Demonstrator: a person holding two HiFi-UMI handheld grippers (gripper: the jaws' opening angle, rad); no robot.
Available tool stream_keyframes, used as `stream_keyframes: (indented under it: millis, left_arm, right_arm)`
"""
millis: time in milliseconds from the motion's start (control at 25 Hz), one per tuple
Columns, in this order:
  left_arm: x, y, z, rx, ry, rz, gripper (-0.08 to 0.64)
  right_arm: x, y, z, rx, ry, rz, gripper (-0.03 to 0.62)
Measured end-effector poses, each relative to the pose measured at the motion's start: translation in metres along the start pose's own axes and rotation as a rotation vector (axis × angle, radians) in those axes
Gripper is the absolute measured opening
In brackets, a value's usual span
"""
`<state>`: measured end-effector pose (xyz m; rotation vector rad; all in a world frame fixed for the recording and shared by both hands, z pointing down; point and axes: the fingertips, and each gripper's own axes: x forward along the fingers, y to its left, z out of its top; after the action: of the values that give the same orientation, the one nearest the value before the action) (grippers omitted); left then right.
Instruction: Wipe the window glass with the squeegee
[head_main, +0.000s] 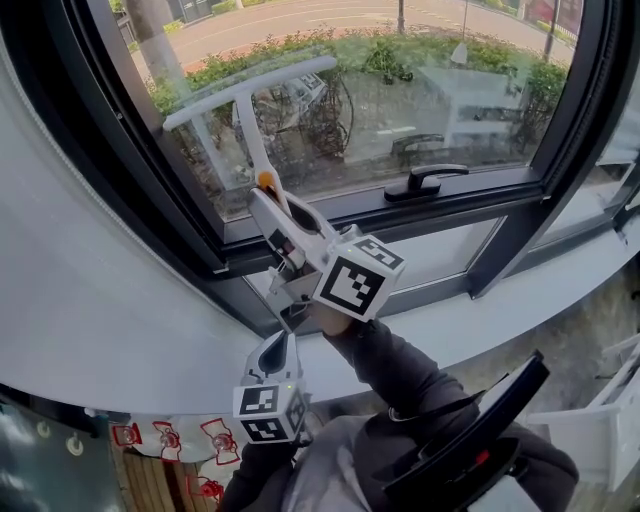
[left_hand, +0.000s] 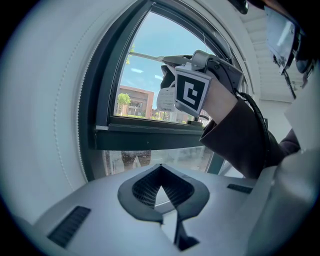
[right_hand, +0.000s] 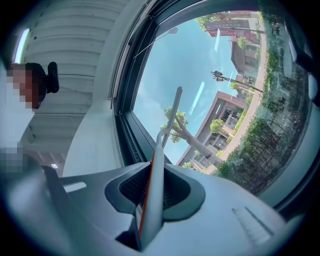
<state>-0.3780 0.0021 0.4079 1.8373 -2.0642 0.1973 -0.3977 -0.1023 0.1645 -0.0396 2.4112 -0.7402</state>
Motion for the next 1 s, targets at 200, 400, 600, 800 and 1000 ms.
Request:
stream_keyframes:
  millis: [200, 400, 600, 800, 1000]
  left_arm:
    - [0.000, 0.001, -0.002, 0.005, -0.001, 0.004, -0.002]
    - [-0.001, 0.000, -0.005, 0.007, 0.009, 0.004, -0.002]
    - [-0.001, 0.004, -0.003, 0.007, 0.011, 0.017, -0.002]
    - [0.000, 0.006, -0.008, 0.013, 0.020, 0.012, -0.002]
    - [-0.001, 0.005, -0.010, 0.007, 0.028, 0.008, -0.002]
  right_arm:
    - [-0.002, -0.003, -0.003, 0.005, 0.000, -0.004, 0.064]
    - [-0.004, -0.004, -0.005, 0.011, -0.001, -0.004, 0.064]
    - [-0.004, -0.007, -0.007, 0.017, -0.004, 0.000, 0.064]
    - [-0.007, -0.008, -0.009, 0.021, -0.007, -0.002, 0.064]
    - [-0.010, -0.010, -0.013, 0.026, -0.005, -0.008, 0.064]
